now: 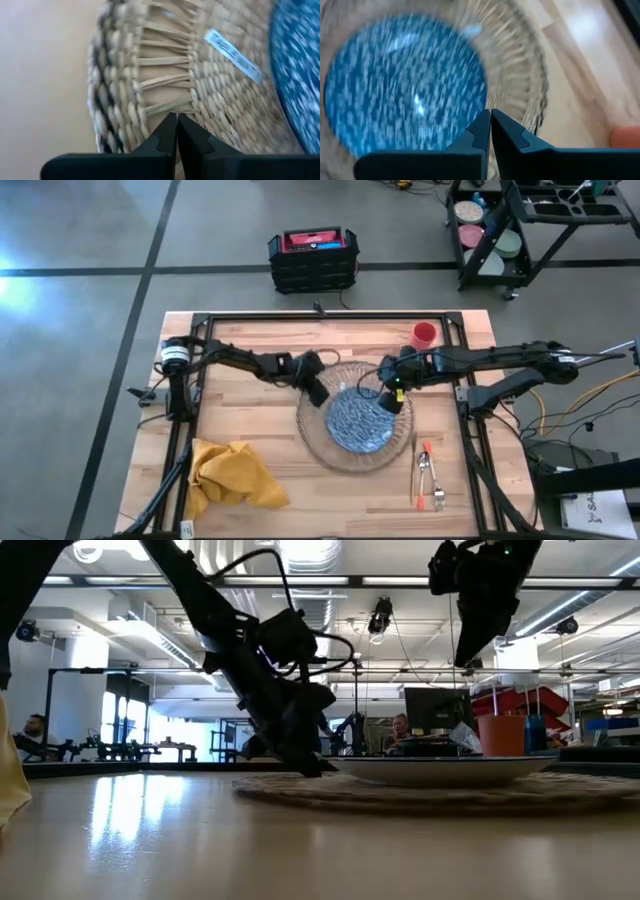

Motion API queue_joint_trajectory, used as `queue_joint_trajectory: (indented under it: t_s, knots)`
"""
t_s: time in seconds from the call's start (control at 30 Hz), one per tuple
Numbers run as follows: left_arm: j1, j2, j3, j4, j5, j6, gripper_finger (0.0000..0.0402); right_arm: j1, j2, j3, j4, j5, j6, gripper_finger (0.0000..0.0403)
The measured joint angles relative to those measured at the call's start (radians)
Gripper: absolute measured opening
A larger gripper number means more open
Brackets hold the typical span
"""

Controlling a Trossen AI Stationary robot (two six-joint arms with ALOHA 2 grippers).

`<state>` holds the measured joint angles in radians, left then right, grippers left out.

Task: Set table place
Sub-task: Move the brown table mat to the top center of the table

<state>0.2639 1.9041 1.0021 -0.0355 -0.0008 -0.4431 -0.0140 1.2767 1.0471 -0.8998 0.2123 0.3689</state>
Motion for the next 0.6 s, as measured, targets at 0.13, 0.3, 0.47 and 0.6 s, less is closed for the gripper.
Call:
queue_joint_trajectory:
  t_s: [0.13,0.3,0.47,0.6]
  knots:
    - [0.101,-0.011,-0.003,0.012,-0.038,0.036,0.0,0.01,0.03,-0.053,0.072,0.001,0.015,0.0]
    - [0.193,-0.012,-0.008,0.083,-0.032,0.061,0.0,0.012,0.087,-0.13,0.212,-0.004,0.018,0.0]
    - [0.164,-0.106,-0.007,0.05,0.016,0.046,0.0,0.012,0.173,-0.193,0.272,-0.01,0.039,0.0]
    - [0.114,-0.238,-0.006,-0.007,0.018,0.082,0.0,0.006,0.255,-0.212,0.373,-0.01,0.011,0.0]
